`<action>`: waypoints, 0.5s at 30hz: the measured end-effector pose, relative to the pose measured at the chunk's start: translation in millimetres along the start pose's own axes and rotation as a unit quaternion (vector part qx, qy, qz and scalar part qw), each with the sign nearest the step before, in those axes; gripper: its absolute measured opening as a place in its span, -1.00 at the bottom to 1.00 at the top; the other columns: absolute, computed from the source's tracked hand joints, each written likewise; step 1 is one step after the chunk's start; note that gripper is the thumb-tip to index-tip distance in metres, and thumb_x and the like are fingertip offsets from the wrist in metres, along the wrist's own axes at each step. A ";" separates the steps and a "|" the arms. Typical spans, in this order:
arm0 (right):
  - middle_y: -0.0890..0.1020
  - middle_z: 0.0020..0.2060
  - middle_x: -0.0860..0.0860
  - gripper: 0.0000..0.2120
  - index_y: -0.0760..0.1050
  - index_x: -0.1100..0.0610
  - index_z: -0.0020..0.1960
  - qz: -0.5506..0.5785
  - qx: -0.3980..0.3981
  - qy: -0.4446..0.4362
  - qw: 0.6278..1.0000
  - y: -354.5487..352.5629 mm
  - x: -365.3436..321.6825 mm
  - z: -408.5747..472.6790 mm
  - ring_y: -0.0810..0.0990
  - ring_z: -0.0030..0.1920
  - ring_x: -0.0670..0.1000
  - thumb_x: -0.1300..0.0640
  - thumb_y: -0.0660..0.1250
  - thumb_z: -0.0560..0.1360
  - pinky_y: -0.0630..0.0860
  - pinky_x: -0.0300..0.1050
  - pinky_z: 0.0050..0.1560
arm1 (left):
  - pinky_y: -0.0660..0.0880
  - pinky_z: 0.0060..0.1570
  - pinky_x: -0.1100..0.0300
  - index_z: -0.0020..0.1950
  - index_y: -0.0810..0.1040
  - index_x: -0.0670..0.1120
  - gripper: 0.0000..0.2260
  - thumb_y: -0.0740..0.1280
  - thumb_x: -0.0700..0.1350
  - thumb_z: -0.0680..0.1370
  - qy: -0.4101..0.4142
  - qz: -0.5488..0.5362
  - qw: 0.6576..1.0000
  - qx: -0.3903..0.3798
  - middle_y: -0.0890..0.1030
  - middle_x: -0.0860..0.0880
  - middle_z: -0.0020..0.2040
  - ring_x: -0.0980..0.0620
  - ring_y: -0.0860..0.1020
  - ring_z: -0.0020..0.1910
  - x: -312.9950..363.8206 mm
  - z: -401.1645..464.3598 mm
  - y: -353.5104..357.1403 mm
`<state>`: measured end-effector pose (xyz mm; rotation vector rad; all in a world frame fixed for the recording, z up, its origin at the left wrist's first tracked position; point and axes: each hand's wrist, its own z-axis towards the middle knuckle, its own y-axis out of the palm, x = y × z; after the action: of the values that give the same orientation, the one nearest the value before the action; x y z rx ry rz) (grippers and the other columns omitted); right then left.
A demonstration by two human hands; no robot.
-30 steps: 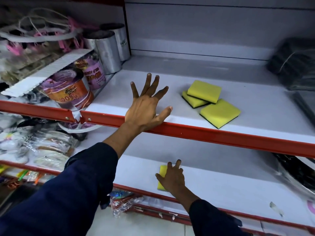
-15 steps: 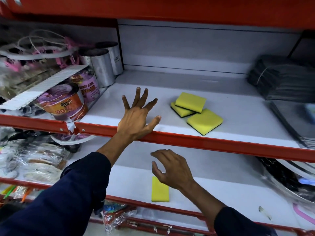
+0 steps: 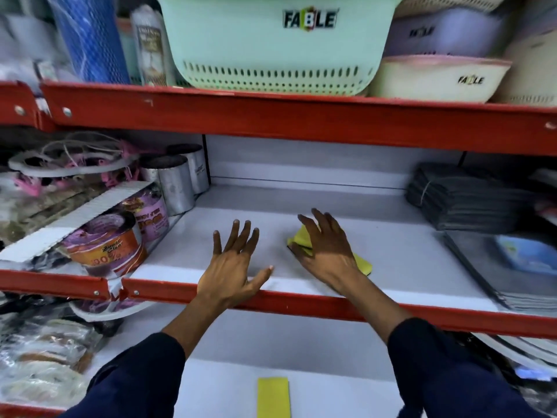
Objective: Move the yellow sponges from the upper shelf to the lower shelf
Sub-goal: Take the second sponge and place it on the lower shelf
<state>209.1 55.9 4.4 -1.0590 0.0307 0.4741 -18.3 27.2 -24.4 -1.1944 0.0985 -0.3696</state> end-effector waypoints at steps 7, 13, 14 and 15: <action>0.13 0.55 0.15 -0.35 -0.05 -0.19 0.54 -0.075 -0.235 0.024 0.969 2.3 34.4 33.9 0.12 0.52 0.25 -0.30 0.13 0.56 0.08 0.27 0.50 | -0.24 0.59 -0.21 0.62 -0.11 -0.02 -0.13 -0.24 0.46 0.45 -0.004 -0.015 1.000 -0.010 -0.13 -0.01 0.65 0.00 -0.28 0.61 0.2 0.7 -1.7; 0.35 0.36 0.15 -0.37 0.03 -0.17 0.53 -0.072 -0.153 -0.007 0.986 -11.4 27.2 29.6 0.33 0.33 0.22 -0.25 0.19 0.55 0.37 0.13 0.23 | -0.24 0.59 -0.21 0.63 -0.09 -0.04 -0.13 -0.24 0.47 0.46 0.002 -0.012 1.000 -0.002 -0.11 -0.02 0.65 0.00 -0.27 0.62 -1.3 1.9 -1.3; 0.35 0.35 0.14 -0.37 0.03 -0.18 0.53 -0.062 -0.132 -0.007 0.989 -15.1 22.7 24.5 0.34 0.32 0.21 -0.25 0.19 0.55 0.39 0.14 0.23 | -0.24 0.58 -0.21 0.63 -0.08 -0.04 -0.15 -0.21 0.46 0.48 0.002 -0.011 1.000 -0.002 -0.10 -0.03 0.65 0.00 -0.27 0.62 -1.0 1.7 -1.0; 0.36 0.33 0.12 -0.37 0.05 -0.19 0.52 -0.055 -0.103 -0.010 0.993 -19.4 17.1 18.8 0.35 0.32 0.20 -0.27 0.19 0.53 0.41 0.13 0.22 | -0.24 0.58 -0.22 0.63 -0.07 -0.04 -0.17 -0.16 0.44 0.50 0.001 -0.008 1.000 -0.002 -0.09 -0.03 0.65 0.00 -0.26 0.62 -1.5 1.9 -1.3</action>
<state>228.3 70.1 25.6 -1.2516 -0.0945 0.3939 -19.5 29.0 -22.7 -1.1992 0.0909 -0.3846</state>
